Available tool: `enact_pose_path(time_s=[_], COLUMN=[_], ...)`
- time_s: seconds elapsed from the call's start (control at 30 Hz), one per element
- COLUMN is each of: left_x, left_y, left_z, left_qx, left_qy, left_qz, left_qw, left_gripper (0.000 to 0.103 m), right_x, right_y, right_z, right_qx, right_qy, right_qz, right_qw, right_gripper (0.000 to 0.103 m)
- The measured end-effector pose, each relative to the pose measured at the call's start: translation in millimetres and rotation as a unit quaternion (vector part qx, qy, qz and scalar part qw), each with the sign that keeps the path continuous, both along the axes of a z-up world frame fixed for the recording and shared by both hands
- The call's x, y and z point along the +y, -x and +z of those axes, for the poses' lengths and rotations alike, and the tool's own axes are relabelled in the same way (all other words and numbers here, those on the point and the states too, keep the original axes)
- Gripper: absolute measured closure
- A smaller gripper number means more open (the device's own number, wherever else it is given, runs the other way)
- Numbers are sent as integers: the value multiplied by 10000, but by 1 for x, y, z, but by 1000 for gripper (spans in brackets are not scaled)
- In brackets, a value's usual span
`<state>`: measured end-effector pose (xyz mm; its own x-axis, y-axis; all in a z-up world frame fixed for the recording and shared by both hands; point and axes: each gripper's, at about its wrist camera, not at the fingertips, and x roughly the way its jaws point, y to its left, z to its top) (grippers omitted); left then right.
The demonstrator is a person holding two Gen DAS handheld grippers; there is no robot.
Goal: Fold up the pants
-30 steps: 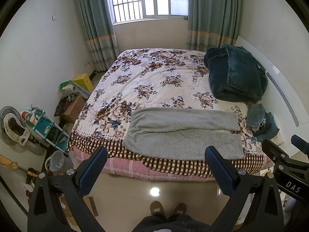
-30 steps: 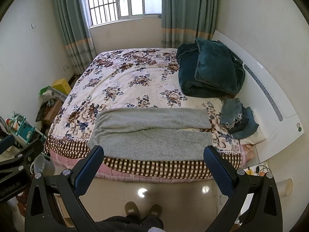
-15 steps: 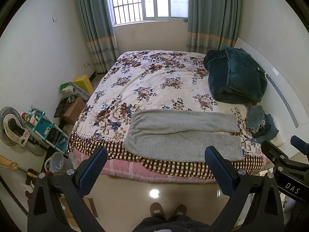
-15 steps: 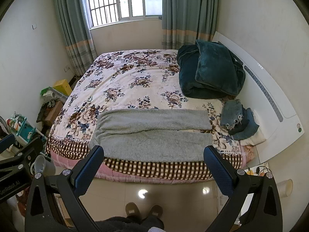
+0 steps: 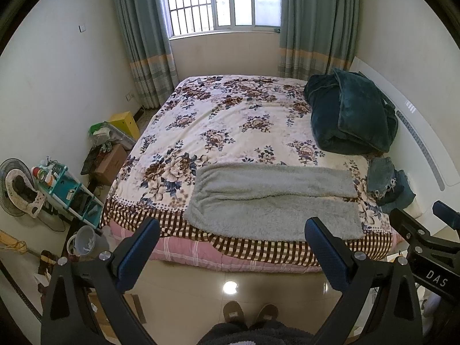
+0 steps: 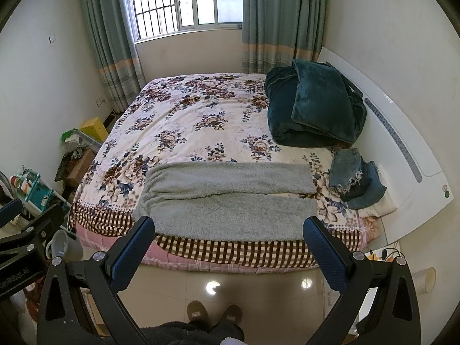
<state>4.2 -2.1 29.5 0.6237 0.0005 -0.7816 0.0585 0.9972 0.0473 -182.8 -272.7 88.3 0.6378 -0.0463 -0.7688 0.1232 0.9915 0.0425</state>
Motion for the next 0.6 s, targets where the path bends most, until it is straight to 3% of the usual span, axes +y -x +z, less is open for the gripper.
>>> enact_pose_path(time_s=[0.6], left_x=[2], left_y=[-1], left_z=[3], left_qx=[-10], left_qy=[13], left_qz=[12], left_qw=[10000], left_gripper=[0], right_x=[11], right_y=[-4], right_z=[5], right_qx=[70], right_qy=[-41], right_qz=[37], right_qw=[10000], right_gripper=[0])
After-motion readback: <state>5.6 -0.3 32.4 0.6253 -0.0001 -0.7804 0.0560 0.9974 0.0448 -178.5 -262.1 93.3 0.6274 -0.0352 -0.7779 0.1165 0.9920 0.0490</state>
